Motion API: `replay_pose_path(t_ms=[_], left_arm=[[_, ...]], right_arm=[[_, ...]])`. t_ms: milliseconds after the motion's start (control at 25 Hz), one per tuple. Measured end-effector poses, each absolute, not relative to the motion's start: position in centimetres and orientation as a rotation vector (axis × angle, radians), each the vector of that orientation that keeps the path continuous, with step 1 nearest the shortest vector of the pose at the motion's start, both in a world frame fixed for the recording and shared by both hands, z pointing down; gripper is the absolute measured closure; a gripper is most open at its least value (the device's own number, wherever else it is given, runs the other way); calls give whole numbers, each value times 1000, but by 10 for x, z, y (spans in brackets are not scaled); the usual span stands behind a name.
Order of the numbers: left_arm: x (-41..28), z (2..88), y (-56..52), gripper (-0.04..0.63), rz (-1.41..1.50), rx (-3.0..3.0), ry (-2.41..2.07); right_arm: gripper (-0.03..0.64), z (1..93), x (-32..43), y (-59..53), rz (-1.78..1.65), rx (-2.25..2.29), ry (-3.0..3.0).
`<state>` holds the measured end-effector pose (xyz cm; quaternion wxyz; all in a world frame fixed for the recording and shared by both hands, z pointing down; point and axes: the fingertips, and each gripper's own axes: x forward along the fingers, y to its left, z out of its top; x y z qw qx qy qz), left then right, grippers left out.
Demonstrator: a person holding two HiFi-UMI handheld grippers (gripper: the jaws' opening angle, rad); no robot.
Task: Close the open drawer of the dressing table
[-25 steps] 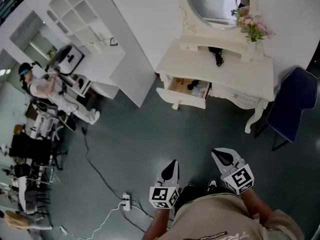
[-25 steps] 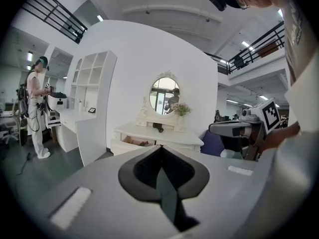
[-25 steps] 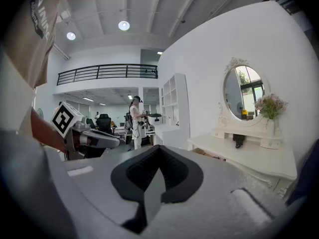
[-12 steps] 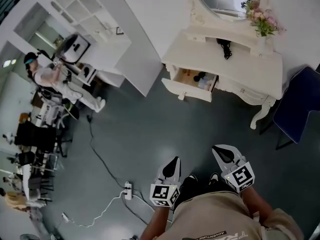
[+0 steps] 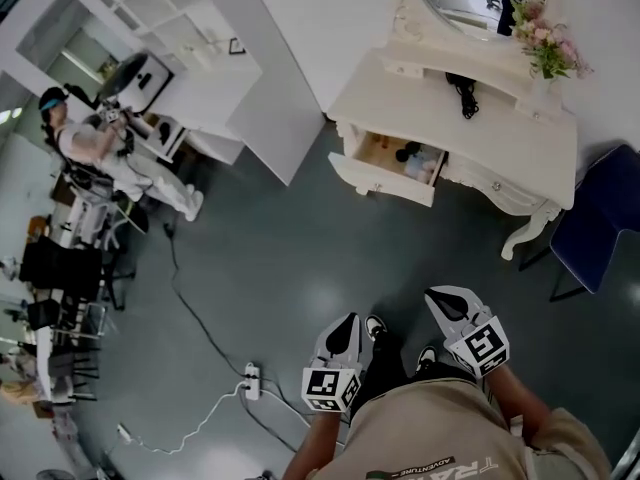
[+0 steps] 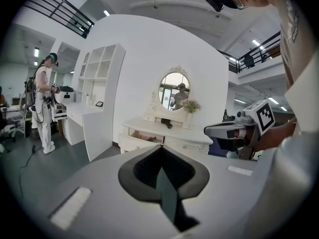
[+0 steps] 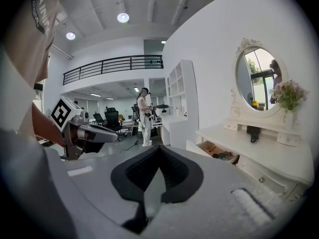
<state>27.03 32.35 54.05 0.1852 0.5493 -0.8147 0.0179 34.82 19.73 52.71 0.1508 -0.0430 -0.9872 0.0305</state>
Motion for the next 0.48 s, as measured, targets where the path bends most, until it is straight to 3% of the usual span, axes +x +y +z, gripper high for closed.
replay_pose_path(t_ms=[480], left_arm=[[117,517,288,578,-18,1600,-2371]], right_arm=[[614,473,224,170,-108,39,-2857]])
